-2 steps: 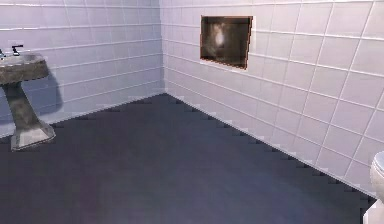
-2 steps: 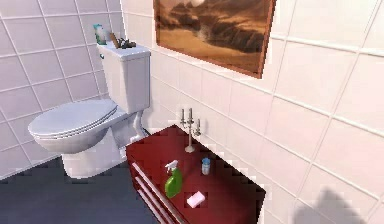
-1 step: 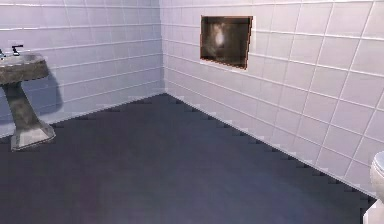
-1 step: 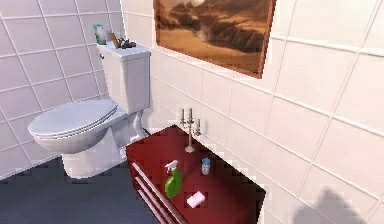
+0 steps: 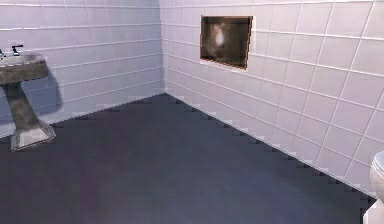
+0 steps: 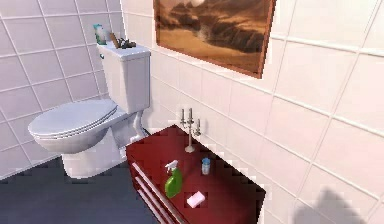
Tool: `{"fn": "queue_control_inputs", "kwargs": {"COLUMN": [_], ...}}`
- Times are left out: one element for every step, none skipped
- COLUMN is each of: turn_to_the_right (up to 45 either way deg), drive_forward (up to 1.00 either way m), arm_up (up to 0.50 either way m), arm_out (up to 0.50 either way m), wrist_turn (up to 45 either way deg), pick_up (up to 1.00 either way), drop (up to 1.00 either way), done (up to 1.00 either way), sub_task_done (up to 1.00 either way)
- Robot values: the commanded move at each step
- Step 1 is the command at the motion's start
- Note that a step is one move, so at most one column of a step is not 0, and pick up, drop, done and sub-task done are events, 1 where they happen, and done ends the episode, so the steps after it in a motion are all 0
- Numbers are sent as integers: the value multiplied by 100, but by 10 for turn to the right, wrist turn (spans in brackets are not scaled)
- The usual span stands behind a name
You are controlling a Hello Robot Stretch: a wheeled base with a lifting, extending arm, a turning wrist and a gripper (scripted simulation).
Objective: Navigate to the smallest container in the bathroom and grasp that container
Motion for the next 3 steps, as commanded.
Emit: {"fn": "queue_control_inputs", "kwargs": {"turn_to_the_right": [0, 0, 0], "drive_forward": [0, 0, 0], "arm_up": [0, 0, 0], "arm_out": [44, 0, 0], "wrist_turn": [0, 450, 450], "pick_up": [0, 0, 0], "drop": [0, 0, 0], "done": [0, 0, 0], "sub_task_done": [0, 0, 0]}}
